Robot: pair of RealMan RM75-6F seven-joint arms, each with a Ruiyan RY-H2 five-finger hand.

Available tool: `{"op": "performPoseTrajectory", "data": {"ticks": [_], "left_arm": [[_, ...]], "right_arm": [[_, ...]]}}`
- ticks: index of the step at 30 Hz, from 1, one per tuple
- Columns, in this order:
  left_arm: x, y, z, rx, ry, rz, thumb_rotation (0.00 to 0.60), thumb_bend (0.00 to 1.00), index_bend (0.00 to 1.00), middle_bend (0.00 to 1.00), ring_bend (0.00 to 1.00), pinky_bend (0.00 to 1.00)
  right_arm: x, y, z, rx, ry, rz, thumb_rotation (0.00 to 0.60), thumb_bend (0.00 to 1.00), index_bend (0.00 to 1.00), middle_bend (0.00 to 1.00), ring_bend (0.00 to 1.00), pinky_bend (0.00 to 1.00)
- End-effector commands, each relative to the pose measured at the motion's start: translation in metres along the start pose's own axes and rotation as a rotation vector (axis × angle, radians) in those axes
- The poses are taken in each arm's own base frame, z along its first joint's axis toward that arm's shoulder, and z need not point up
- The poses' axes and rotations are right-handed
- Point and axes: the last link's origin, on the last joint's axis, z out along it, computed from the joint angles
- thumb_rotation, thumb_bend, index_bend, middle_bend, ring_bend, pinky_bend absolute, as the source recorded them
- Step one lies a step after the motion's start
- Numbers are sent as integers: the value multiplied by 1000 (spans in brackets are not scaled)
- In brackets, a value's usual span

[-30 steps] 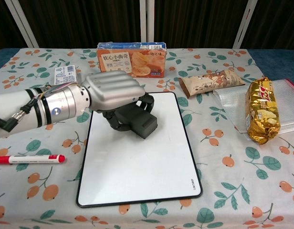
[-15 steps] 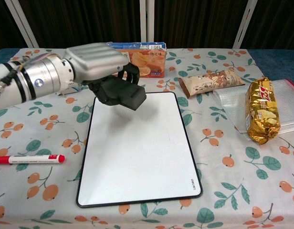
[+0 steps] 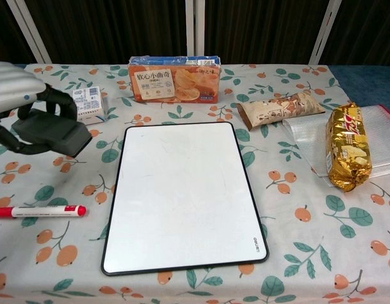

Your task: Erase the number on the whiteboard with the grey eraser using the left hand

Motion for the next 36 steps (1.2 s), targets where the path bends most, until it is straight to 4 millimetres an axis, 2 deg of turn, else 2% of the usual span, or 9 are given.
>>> {"op": "performPoseTrajectory", "data": {"ticks": [1,6,13,19,21,26,32,34,36], "left_arm": [[-35,-9,-13,35,-12,-10,600,406,628,572,465,512],[-51,-13,-16,34,-19,-27,600,402,619,564,460,504],[-59,-19,-13,45,-9,-4,600,377,518,475,390,472],[-60,-22,-15,49,-39,19,600,266,87,131,151,306],[-58,-21,-16,54,-28,18,600,242,38,82,116,280],[-53,-22,-20,83,-12,6,600,159,23,71,106,268],[-26,-32,-40,135,90,-9,600,45,14,51,76,237],[-11,-38,-51,138,140,-35,516,32,5,12,31,196],[4,-44,-64,160,213,-90,309,24,1,0,4,163]], "right_arm": [[-2,0,0,-1,-9,-1,600,230,0,0,0,0],[-7,1,0,-9,-23,-4,600,231,0,0,0,0],[-7,2,0,-15,-23,-10,600,230,0,0,0,0],[-7,1,0,-13,-22,-16,600,230,0,0,0,0],[-7,1,0,-14,-23,-17,600,230,0,0,0,0],[-8,2,0,-24,-28,-19,600,230,0,0,0,0],[-10,4,0,-31,-35,-22,600,231,0,0,0,0],[-14,5,1,-24,-57,-29,600,230,0,0,0,0],[-20,6,1,-3,-90,-37,600,221,0,0,0,0]]}}
